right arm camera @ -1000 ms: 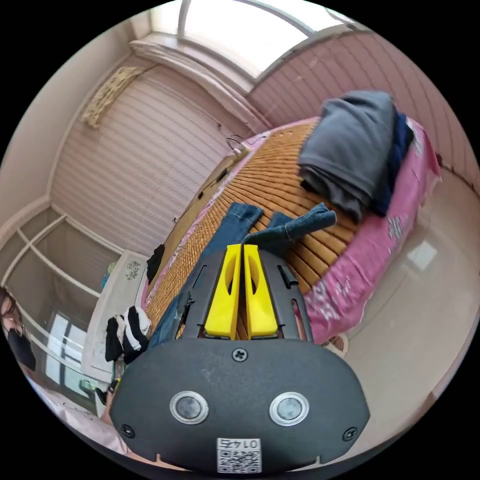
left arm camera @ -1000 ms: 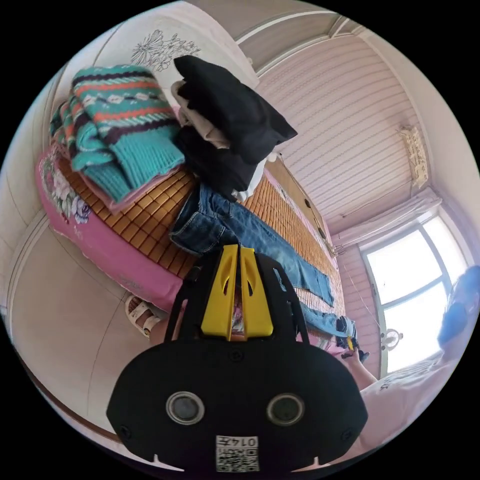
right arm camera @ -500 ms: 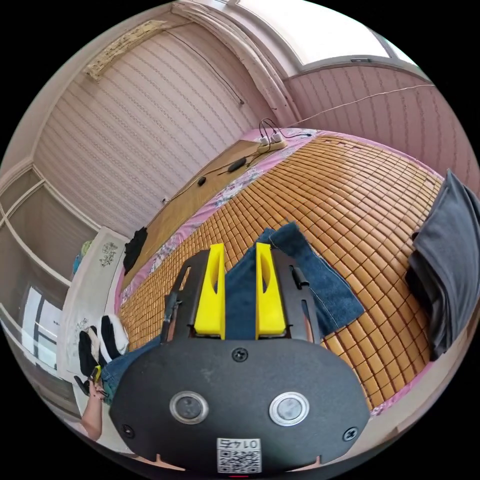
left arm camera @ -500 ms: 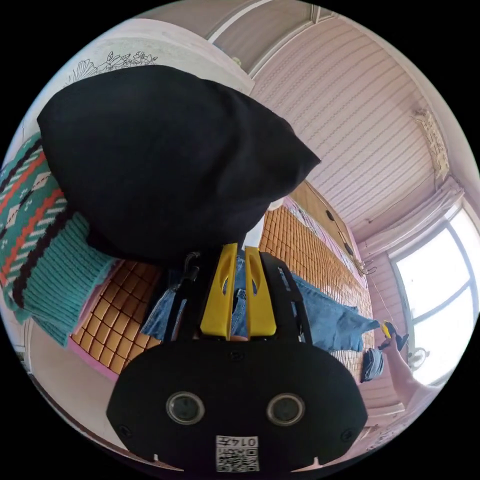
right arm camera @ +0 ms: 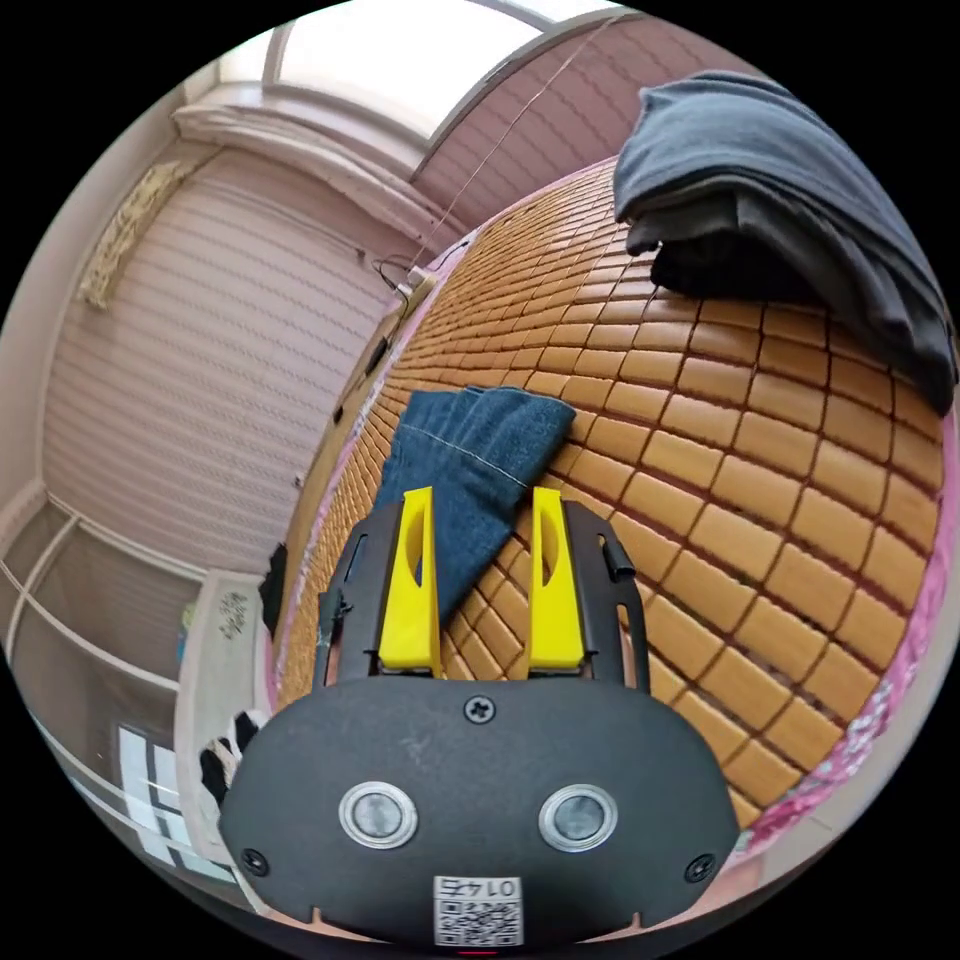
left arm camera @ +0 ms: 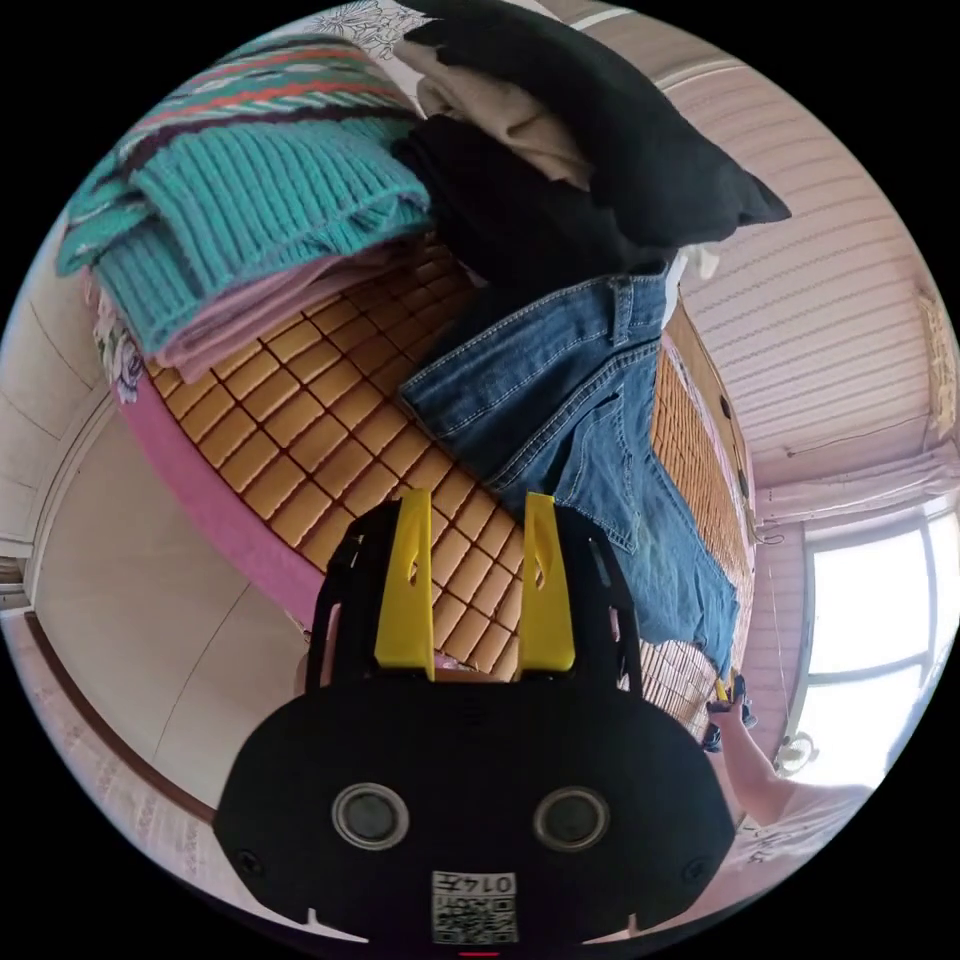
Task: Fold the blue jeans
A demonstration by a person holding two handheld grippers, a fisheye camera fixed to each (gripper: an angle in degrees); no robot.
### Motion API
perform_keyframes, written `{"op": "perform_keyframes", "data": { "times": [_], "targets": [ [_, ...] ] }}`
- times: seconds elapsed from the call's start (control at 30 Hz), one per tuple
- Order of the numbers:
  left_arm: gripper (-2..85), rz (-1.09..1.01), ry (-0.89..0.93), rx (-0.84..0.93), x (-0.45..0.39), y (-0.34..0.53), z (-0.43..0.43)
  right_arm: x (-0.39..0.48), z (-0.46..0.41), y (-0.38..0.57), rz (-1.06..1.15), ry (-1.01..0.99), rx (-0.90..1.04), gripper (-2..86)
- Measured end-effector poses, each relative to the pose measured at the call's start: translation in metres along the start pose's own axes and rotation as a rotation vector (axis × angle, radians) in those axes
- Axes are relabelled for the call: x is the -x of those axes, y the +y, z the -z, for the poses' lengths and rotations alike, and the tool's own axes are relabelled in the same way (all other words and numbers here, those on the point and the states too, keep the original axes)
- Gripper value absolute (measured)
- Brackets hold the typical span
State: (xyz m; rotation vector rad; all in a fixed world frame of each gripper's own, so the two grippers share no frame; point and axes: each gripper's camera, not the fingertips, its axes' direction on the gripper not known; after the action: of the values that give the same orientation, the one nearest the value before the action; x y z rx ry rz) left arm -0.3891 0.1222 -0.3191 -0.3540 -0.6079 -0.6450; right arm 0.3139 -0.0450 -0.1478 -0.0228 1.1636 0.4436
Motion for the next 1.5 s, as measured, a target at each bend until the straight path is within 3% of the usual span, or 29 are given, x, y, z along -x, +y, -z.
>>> {"op": "perform_keyframes", "data": {
  "times": [0.1, 0.23, 0.33, 0.53, 0.7, 0.9, 1.0, 1.07, 1.2, 1.33, 1.5],
  "targets": [
    [11.2, 0.007, -0.019, 0.012, -0.011, -0.003, -0.042, 0.006, -0.017, -0.006, -0.044, -0.016, -0.035, 11.6],
    [5.5, 0.092, 0.02, 0.028, -0.007, -0.012, -0.083, 0.014, -0.048, -0.005, -0.093, -0.151, 0.118, 5.1],
    [0.9, 0.087, 0.013, 0.021, -0.007, -0.006, -0.094, 0.022, -0.03, 0.0, -0.039, -0.124, 0.104, 2.6],
    [-0.3, 0.033, 0.009, 0.025, 0.009, 0.032, -0.086, -0.021, 0.054, 0.024, 0.06, -0.07, 0.208, 1.7],
    [2.8, -0.157, -0.089, 0.1, 0.006, 0.088, -0.091, -0.063, 0.139, 0.075, 0.101, 0.062, 0.258, 2.9],
    [6.6, -0.325, -0.251, 0.093, -0.018, 0.163, -0.061, -0.081, 0.214, 0.099, 0.144, 0.333, 0.167, 7.2],
    [7.0, -0.534, -0.391, 0.098, -0.081, 0.2, -0.05, -0.05, 0.225, 0.099, 0.268, 0.523, 0.04, 7.0],
    [7.6, -0.71, -0.397, 0.1, -0.142, 0.226, -0.06, -0.022, 0.211, 0.096, 0.353, 0.478, -0.05, 7.5],
    [9.9, -1.213, -0.475, -0.012, -0.304, 0.321, -0.147, 0.005, 0.147, 0.082, 0.398, 0.368, 0.018, 9.1],
    [11.1, -1.51, -0.248, 0.059, -0.436, 0.42, -0.276, 0.03, 0.074, 0.07, 0.51, 0.457, 0.114, 13.1],
    [11.5, -1.651, 0.018, 0.085, -0.541, 0.517, -0.403, 0.023, 0.028, 0.068, 0.532, 0.522, 0.231, 12.5]
  ]
}}
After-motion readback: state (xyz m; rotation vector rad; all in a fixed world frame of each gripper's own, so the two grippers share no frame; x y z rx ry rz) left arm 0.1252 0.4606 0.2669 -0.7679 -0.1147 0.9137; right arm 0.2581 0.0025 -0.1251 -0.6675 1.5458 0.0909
